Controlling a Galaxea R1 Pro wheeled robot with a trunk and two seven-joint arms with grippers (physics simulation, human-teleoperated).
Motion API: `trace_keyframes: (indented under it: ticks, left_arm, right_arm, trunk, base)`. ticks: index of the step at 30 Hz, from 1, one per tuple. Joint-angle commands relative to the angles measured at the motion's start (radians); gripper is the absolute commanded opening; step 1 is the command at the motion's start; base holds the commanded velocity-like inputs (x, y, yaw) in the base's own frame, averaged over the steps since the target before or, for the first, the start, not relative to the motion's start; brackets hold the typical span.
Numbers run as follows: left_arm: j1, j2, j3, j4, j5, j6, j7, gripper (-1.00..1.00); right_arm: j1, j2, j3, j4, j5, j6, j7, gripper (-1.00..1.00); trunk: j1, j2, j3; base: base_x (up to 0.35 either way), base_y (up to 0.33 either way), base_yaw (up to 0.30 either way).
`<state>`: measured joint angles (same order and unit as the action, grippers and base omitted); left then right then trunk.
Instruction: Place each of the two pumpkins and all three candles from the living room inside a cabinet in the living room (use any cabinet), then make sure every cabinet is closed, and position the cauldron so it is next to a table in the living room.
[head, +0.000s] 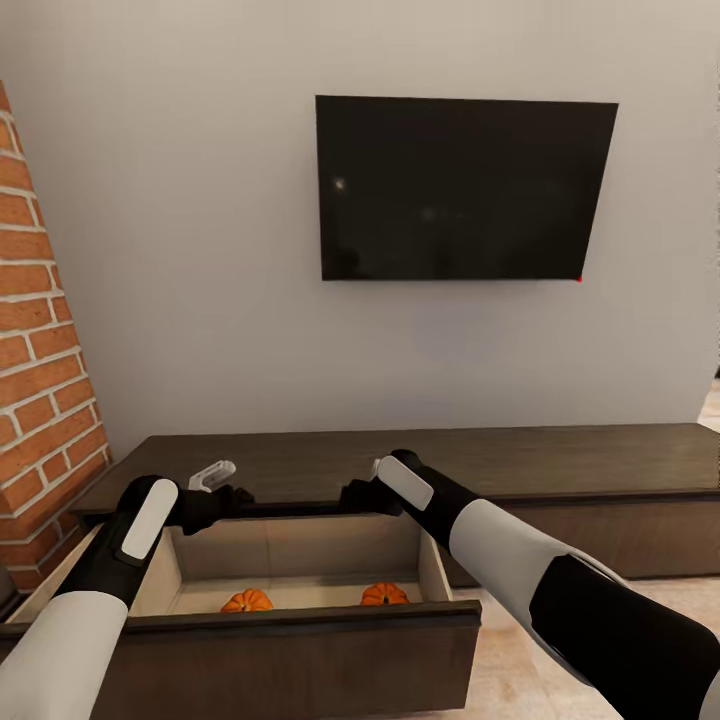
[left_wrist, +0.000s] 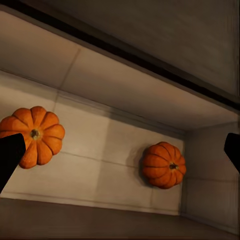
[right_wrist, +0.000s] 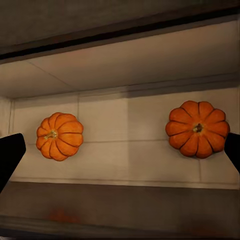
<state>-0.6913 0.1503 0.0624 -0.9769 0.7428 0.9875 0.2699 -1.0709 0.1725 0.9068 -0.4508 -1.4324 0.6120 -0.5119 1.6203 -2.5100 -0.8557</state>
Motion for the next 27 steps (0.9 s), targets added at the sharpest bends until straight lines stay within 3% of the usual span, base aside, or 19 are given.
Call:
trace_keyframes:
  ticks: [1,9,21,27]
  left_arm:
    - [0.000,0.000,0.001,-0.001,0.010,0.003,0.009,1.00]
    - [0.001,0.000,0.000,-0.007,0.009,0.003,0.009,1.00]
    - [0.003,0.000,0.001,-0.009,0.007,0.003,0.009,1.00]
    - [0.004,0.000,0.002,-0.009,0.009,0.003,0.009,1.00]
  right_arm:
    - [-0.001,-0.001,0.007,-0.001,-0.008,0.000,-0.007,1.00]
    - [-0.001,-0.001,0.007,-0.012,-0.007,-0.014,0.003,1.00]
    - [-0.001,-0.001,0.009,-0.017,0.001,-0.036,0.006,1.00]
    - [-0.001,-0.001,0.010,-0.018,0.002,-0.054,0.006,1.00]
  trunk:
    - [-0.001,0.000,0.003]
    - [-0.004,0.002,0.034]
    - [-0.010,0.004,0.080]
    - [-0.012,0.005,0.096]
  base:
    - [-0.063,-0.025,0.000]
    - [-0.020,-0.005,0.000]
    - [-0.282,0.000,0.000]
    - [-0.059,0.000,0.000]
